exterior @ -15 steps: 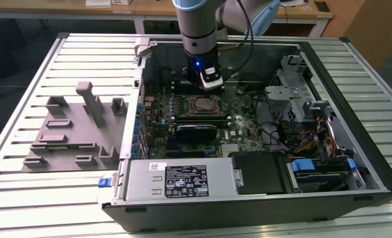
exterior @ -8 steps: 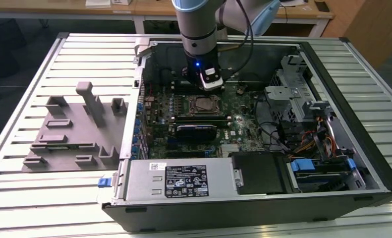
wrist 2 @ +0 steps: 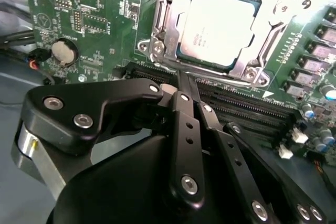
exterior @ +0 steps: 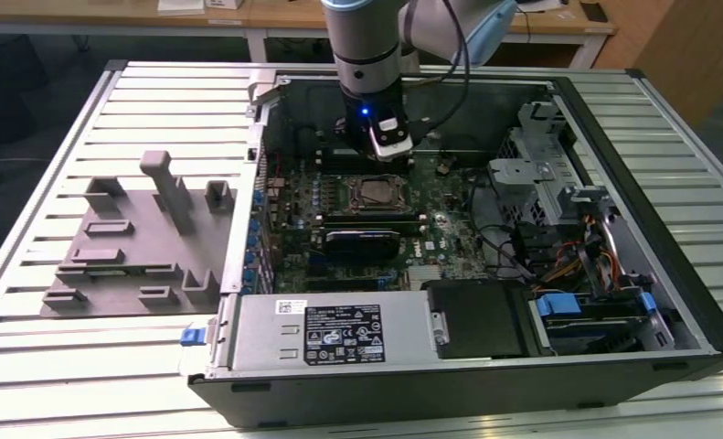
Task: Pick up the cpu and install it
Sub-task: 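Install the first cpu locking lever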
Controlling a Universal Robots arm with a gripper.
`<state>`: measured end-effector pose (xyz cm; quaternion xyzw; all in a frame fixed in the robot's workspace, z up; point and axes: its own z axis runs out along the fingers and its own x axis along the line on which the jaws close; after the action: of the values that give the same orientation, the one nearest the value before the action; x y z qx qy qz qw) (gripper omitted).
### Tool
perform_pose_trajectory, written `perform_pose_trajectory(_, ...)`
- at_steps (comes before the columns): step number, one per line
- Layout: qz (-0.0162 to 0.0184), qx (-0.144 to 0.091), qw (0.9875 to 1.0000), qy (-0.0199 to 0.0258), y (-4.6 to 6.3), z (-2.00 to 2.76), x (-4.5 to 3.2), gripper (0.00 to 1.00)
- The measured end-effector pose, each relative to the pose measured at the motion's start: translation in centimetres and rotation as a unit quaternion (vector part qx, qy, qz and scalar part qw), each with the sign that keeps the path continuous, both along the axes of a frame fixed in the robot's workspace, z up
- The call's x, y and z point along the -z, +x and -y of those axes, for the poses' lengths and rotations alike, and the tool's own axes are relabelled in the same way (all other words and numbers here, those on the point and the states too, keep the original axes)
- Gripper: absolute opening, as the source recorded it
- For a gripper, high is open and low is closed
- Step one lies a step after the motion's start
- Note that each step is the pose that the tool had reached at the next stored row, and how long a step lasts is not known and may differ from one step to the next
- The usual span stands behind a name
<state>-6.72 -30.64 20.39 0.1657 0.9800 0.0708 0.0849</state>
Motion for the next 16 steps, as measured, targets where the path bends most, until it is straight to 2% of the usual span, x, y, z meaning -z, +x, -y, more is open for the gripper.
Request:
perform_pose_trajectory(6, 0.0, 0.0, 1.0, 0.0, 0.0, 0.0, -1.05, 0.11)
perform_pose_trajectory(14, -0.0003, 0.0, 1.0, -0.001, 0.0, 0.01, -1.09, 0.11)
perform_pose_trajectory(16, -0.0031, 0.0, 1.0, -0.0023, 0.04, 0.01, -1.05, 0.11)
